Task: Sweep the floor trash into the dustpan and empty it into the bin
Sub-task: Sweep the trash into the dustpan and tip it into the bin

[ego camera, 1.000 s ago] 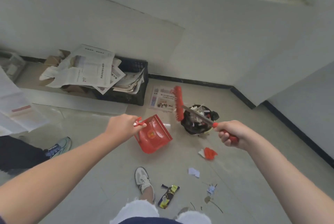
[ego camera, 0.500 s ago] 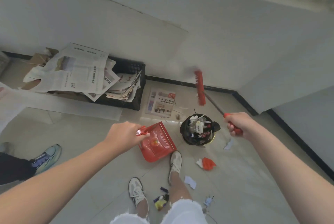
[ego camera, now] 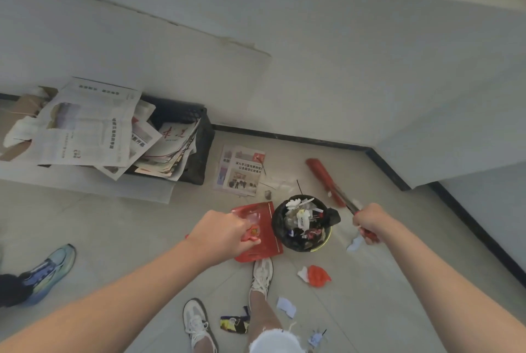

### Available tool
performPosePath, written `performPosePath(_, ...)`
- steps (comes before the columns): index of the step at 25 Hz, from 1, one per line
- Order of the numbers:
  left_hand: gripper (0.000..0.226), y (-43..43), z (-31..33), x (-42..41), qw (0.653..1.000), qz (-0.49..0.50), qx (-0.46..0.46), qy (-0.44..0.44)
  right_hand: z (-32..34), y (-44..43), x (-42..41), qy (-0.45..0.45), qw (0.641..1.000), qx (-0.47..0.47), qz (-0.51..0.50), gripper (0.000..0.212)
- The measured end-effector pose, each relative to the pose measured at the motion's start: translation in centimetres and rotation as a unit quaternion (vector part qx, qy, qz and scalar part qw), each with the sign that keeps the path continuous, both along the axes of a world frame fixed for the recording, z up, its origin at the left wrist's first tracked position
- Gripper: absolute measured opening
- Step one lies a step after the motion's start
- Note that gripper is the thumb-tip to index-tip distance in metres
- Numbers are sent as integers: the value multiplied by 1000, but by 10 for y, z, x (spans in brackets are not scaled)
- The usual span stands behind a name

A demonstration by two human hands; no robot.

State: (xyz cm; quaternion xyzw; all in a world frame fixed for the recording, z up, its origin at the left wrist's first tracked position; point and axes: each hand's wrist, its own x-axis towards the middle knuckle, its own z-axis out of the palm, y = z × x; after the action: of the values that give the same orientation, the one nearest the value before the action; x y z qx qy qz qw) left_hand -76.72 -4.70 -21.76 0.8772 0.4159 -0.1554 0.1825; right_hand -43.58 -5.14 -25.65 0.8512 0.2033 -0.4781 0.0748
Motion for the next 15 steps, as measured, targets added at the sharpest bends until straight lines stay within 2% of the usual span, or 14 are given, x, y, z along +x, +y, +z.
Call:
performPosePath(7,42,23,-7,67,997,-65,-27,21,4,32,34,12,999,12,47,9)
performPosePath(13,43,21,-16,87,998,-50,-23,21,9,42,-14,46,996,-8,80,14)
performPosePath(15,45,13,-14,70,999,-25,-18,22,7,35,-39,63,997,-13,52,17)
